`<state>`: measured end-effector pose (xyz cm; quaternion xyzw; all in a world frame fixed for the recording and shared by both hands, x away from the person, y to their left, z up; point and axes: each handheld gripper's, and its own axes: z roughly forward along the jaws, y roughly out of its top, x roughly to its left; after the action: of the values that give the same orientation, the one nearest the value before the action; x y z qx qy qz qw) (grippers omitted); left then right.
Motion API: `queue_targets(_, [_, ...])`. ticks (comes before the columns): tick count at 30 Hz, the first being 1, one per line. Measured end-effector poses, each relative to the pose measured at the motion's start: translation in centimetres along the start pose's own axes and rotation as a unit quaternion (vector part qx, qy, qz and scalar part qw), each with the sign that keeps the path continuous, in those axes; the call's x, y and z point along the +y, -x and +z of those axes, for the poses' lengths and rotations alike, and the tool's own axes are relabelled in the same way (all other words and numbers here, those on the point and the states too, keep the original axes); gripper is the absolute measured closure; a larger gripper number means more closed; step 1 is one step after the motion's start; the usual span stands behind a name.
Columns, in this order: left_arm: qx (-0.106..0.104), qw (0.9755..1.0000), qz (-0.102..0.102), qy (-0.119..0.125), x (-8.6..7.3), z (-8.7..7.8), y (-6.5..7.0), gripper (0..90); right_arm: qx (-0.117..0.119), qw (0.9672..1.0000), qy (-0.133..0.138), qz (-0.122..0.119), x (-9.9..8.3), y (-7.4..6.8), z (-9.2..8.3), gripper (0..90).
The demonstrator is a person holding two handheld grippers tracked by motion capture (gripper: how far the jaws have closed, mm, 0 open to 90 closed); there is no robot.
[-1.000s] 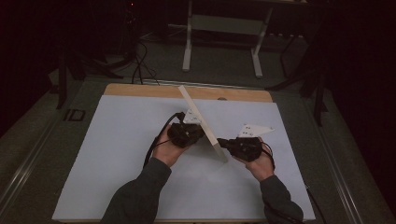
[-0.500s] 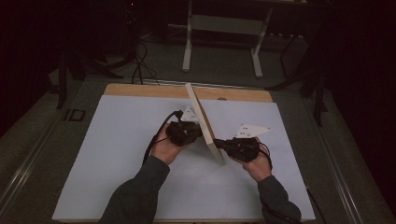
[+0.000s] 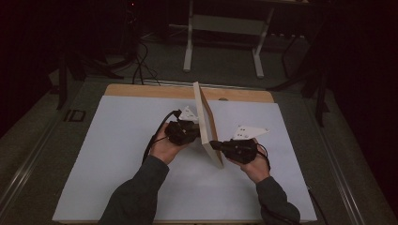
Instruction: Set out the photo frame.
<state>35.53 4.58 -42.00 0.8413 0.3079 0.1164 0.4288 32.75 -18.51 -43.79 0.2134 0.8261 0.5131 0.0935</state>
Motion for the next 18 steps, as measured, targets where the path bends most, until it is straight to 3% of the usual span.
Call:
queue_targets(14, [-0.011,0.9999,-0.012,0.007,-0.5,-0.2,-0.7,90.0,0.006,0.9999,-0.005,-0.006,0.4,-0.7,0.8,90.0])
queue_targets(18, [-0.023,0.9995,-0.020,0.012,-0.7,-0.2,-1.1,90.0,0.008,0.9999,-0.004,-0.009,0.6,-0.8,1.1,90.0])
